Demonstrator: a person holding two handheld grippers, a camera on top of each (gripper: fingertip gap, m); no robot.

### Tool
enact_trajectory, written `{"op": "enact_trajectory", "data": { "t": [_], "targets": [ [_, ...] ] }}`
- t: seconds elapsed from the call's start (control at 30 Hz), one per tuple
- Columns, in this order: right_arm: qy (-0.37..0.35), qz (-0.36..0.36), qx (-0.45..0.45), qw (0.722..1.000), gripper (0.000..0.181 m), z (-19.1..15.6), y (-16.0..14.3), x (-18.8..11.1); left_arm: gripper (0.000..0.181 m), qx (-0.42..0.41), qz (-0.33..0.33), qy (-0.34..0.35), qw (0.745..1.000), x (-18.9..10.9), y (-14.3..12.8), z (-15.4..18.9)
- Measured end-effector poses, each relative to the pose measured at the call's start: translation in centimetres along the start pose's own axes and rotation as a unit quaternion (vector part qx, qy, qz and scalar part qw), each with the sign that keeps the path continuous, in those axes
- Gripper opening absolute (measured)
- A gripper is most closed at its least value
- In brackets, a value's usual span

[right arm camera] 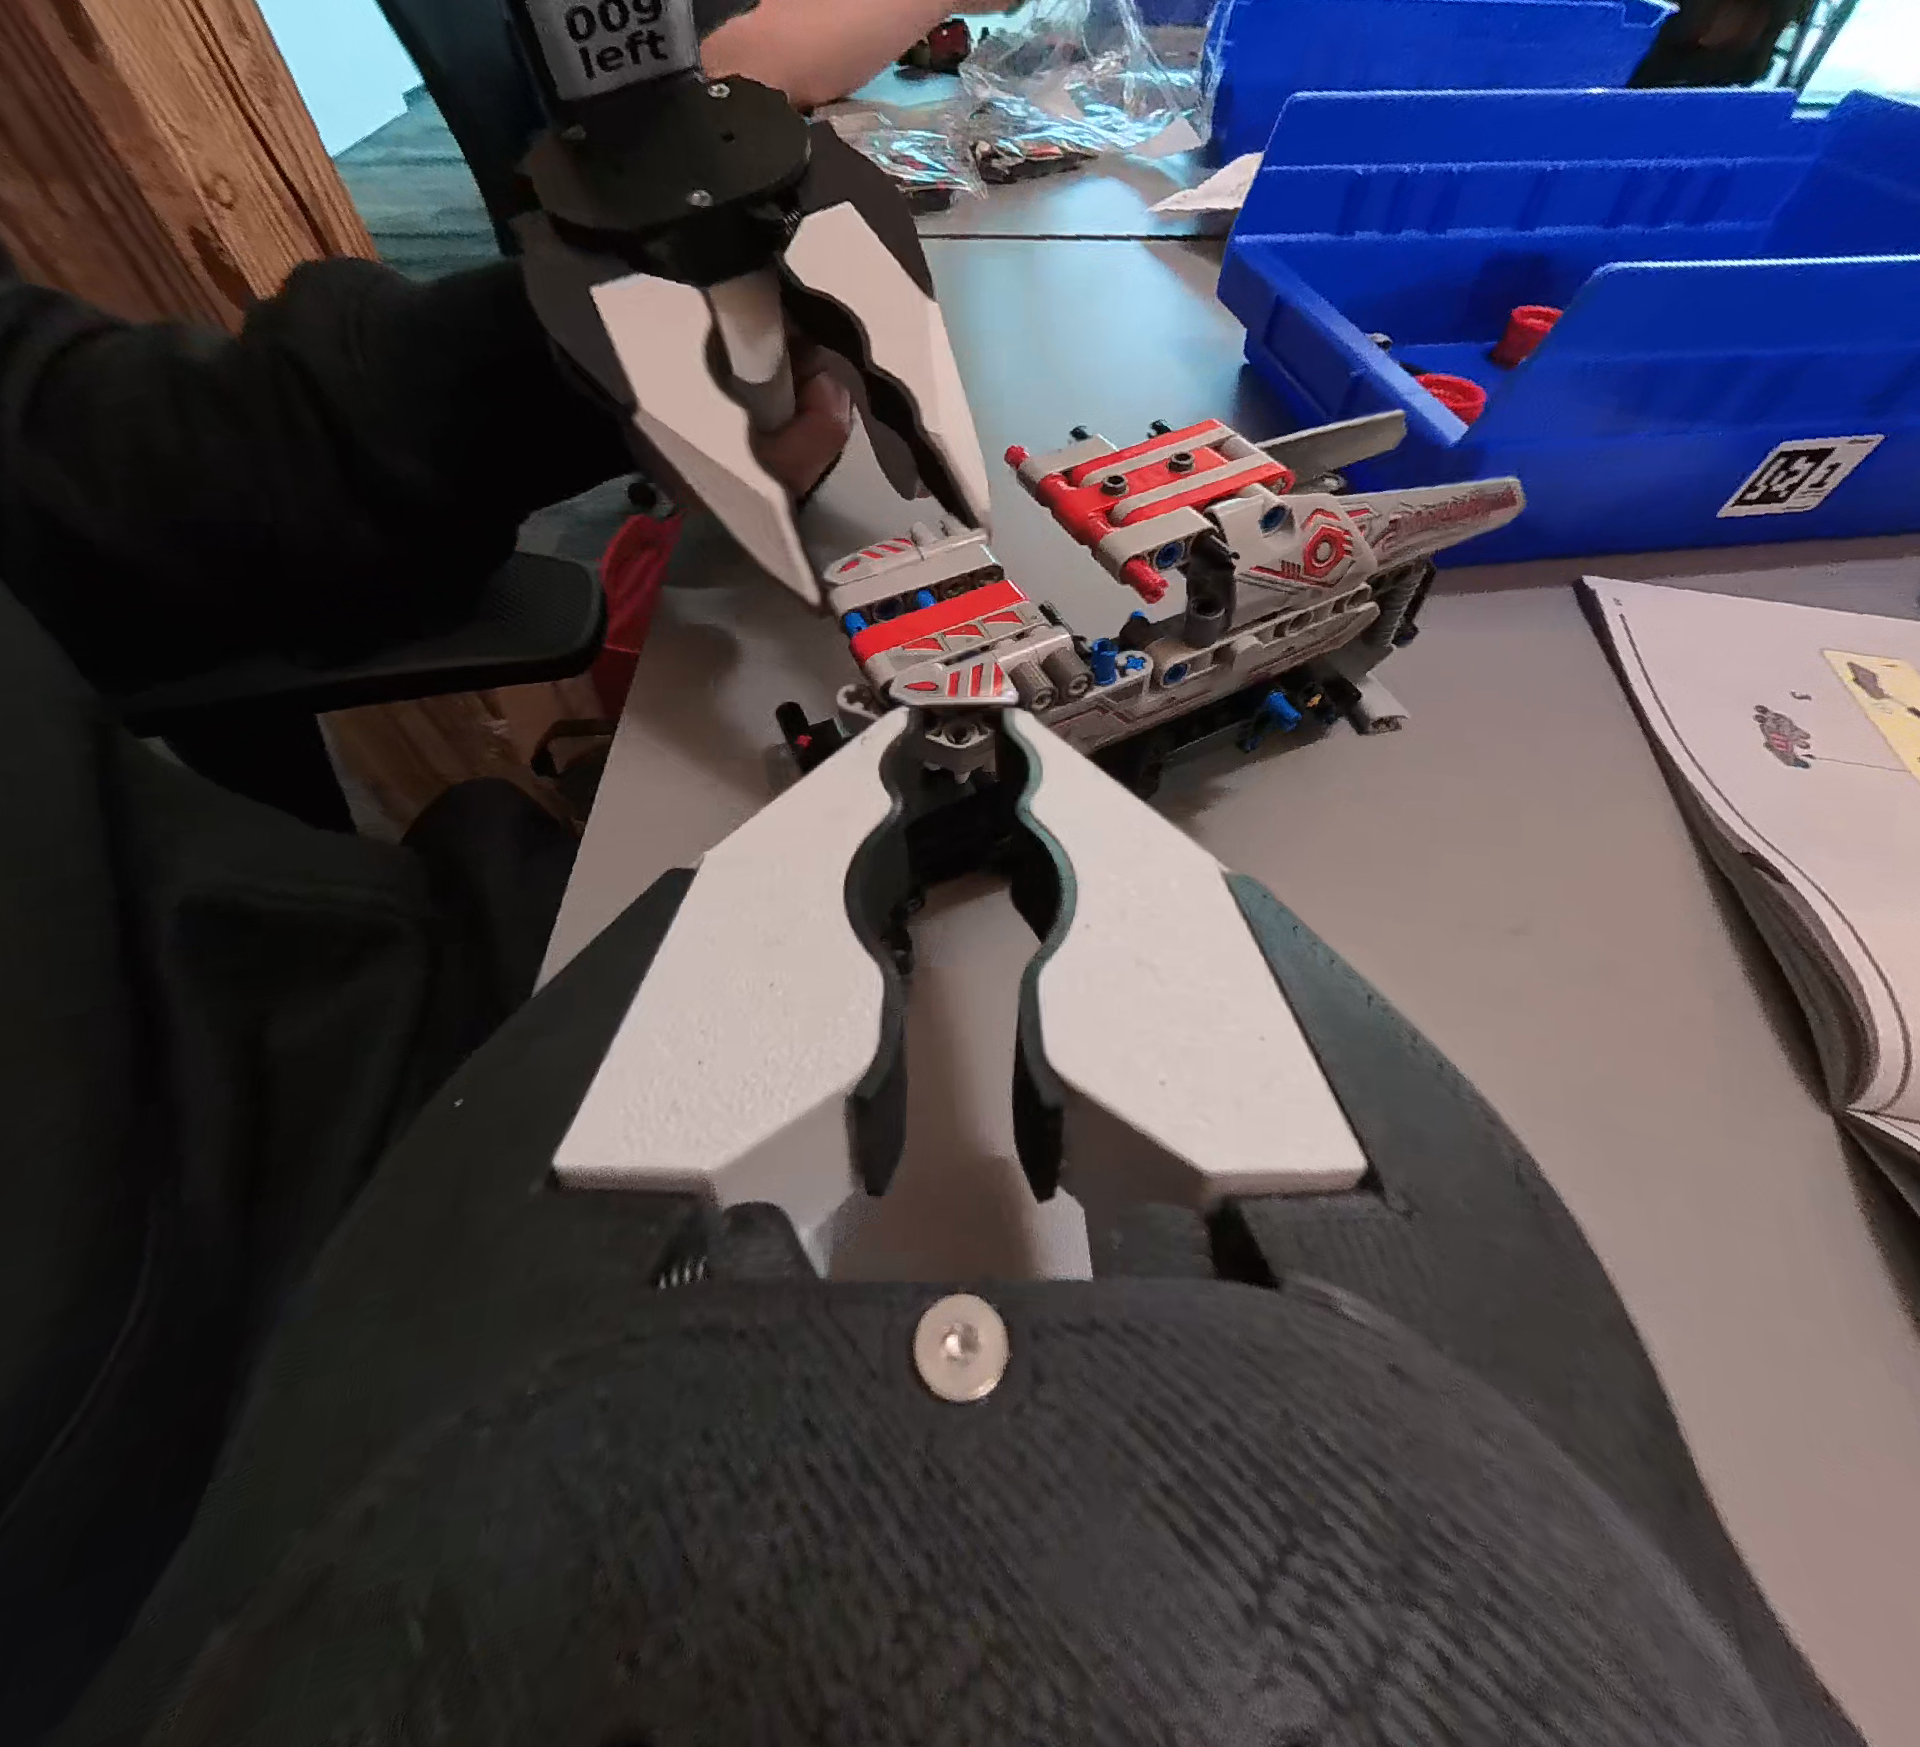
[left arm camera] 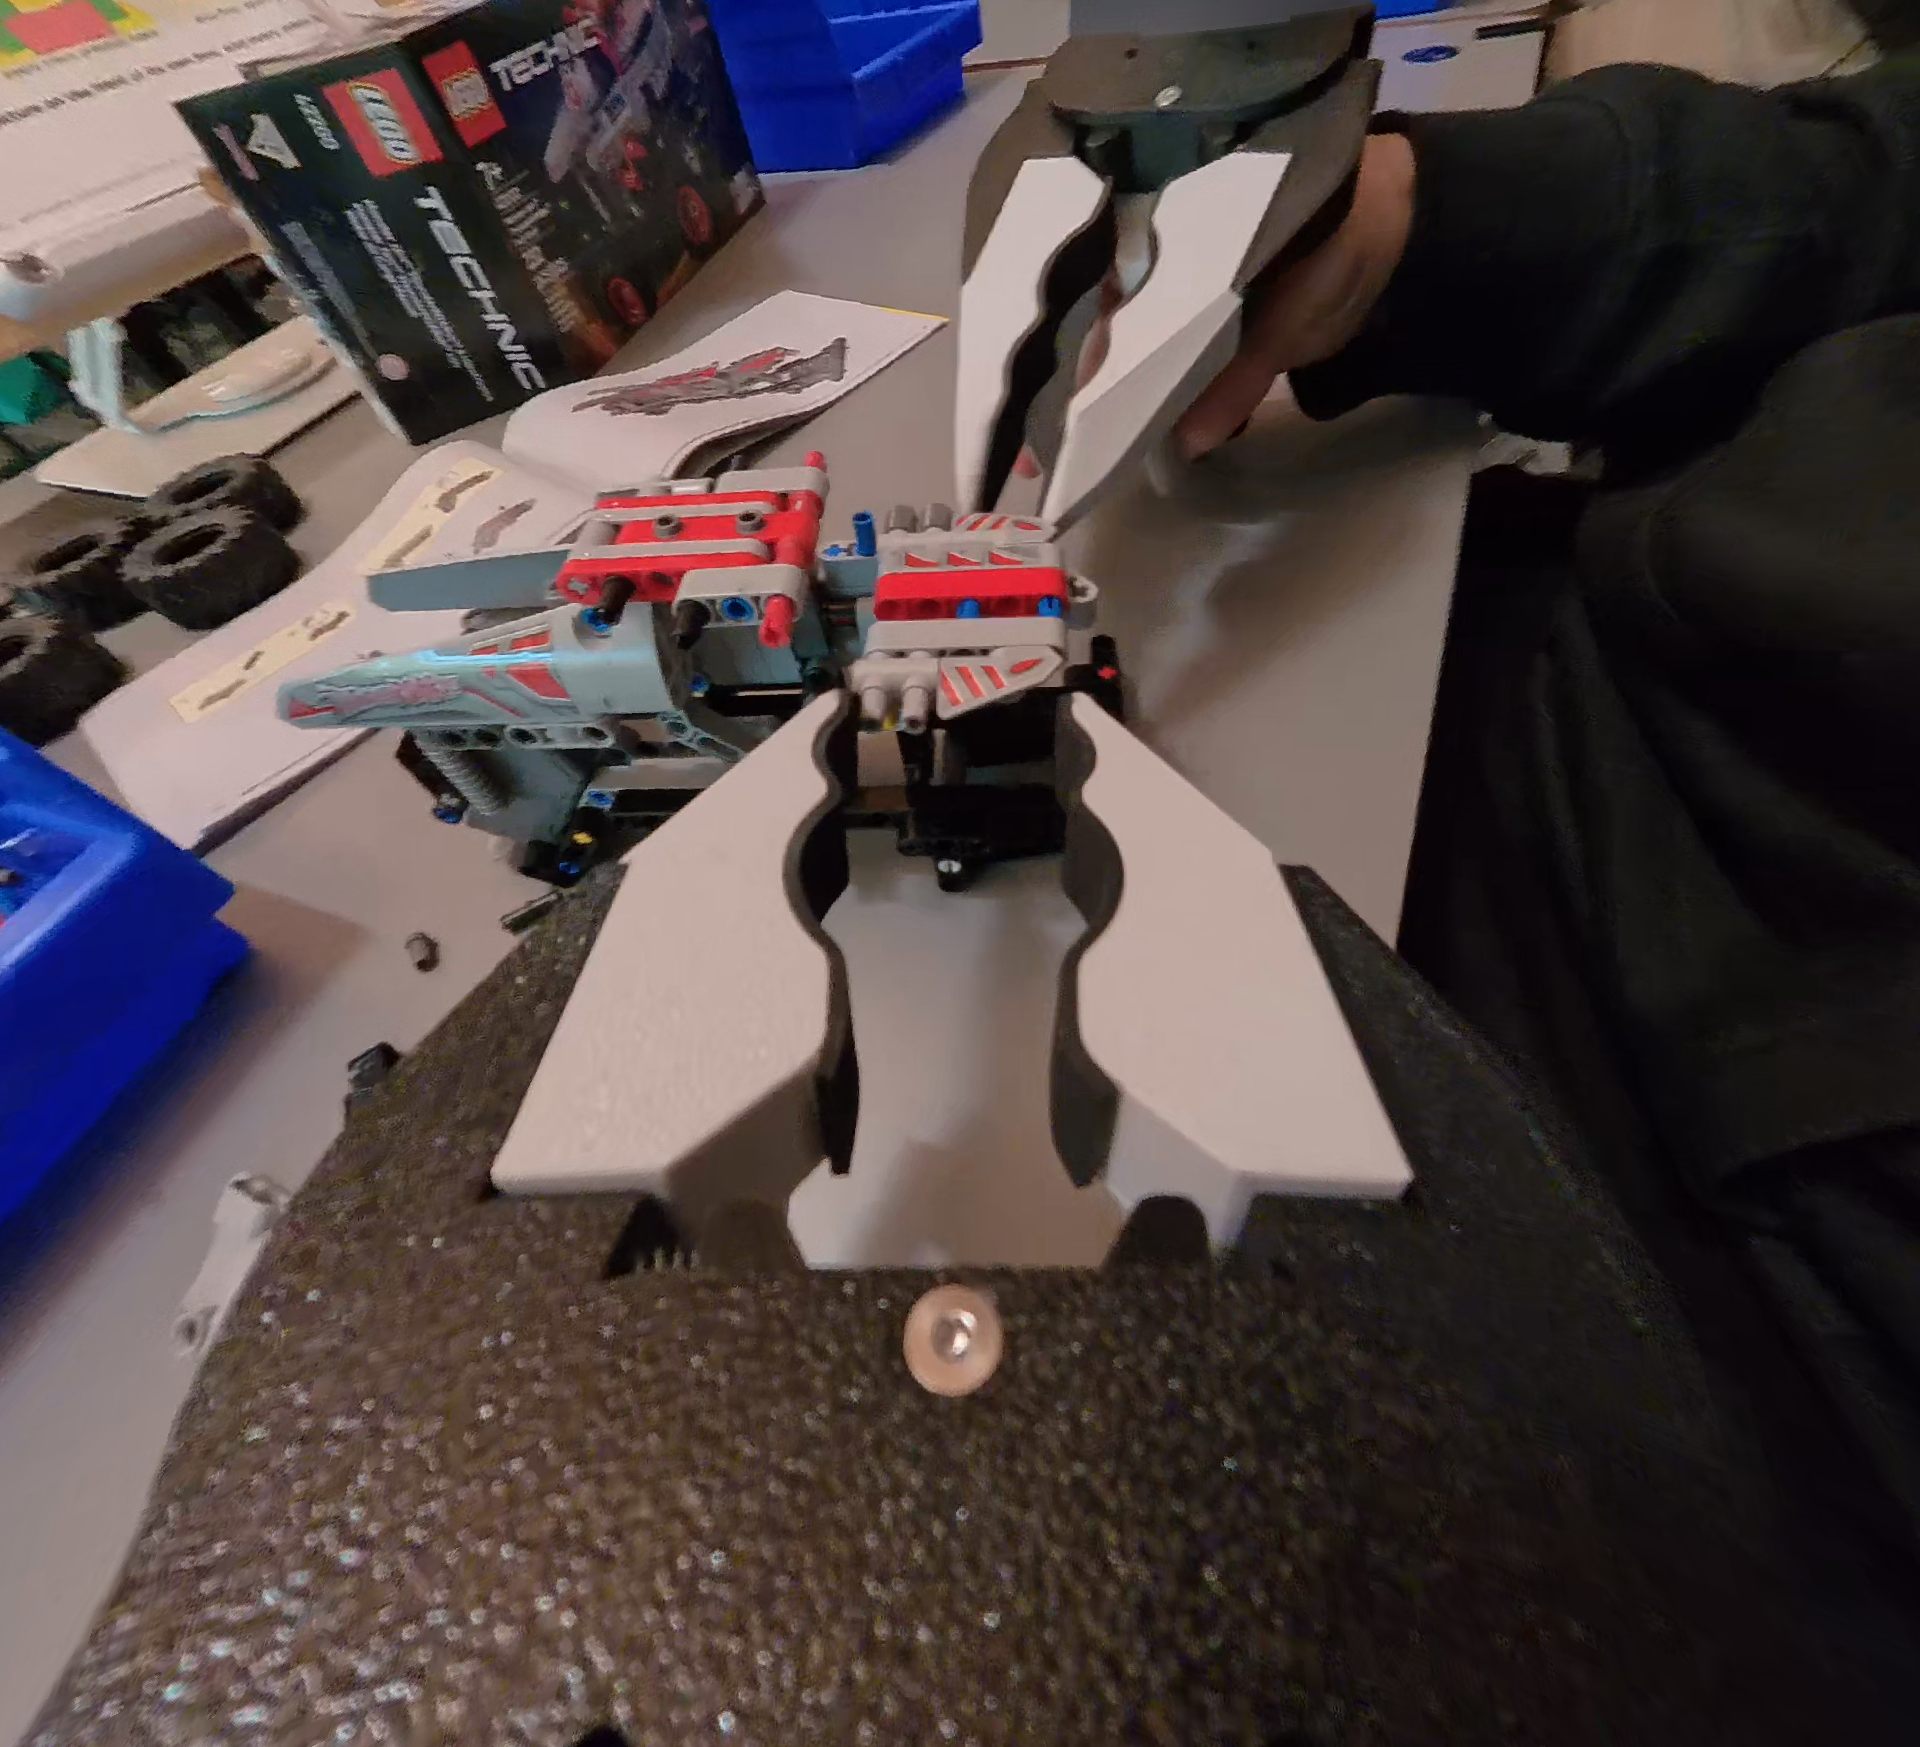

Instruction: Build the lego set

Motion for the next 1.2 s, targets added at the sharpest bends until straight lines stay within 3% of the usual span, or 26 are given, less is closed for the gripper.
{"op": "enact_trajectory", "data": {
  "t": [0.1,0.23,0.33,0.5,0.67,0.9,1.0,1.2],
  "targets": [
    [0.015,0.003,0.008,1.000,0.021,0.0,0.0,-0.1,0.031,0.014,-0.001,0.008,1.000,0.1,0.0,0.0],
    [0.009,0.004,0.023,1.000,0.027,0.1,0.1,0.1,0.041,0.009,0.001,0.014,1.000,0.3,0.1,0.0],
    [0.001,0.004,0.027,1.000,0.027,0.2,0.1,0.1,0.028,0.010,0.003,0.040,0.999,0.5,0.1,-0.3],
    [-0.026,-0.009,0.036,0.999,0.041,0.5,-0.2,-0.1,0.036,0.010,0.001,0.038,0.999,0.4,0.1,-0.4],
    [-0.007,0.004,0.060,0.998,0.049,0.0,0.1,0.8,0.037,0.016,0.001,0.016,1.000,0.9,0.1,-0.5],
    [-0.055,-0.005,0.045,0.997,0.049,-0.1,0.2,1.3,0.035,0.025,0.005,-0.002,1.000,1.2,0.1,-0.8],
    [-0.054,-0.036,0.036,0.997,0.058,-0.4,-0.2,1.8,0.031,0.036,0.009,-0.026,0.999,1.2,0.1,-0.3],
    [-0.114,-0.045,0.021,0.992,0.070,-1.1,-0.2,2.1,0.030,0.026,0.012,0.006,1.000,1.8,0.4,-0.2]
  ]
}}
Point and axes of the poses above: each gripper's, where its closed fingertips meet, x out along the fingers, y out of its top, z = x × y across the jaws, the point moved 9 cm from there along -x, back along the fingers, and after that the axes turned 6 degrees about z, right-handed, at the moved point
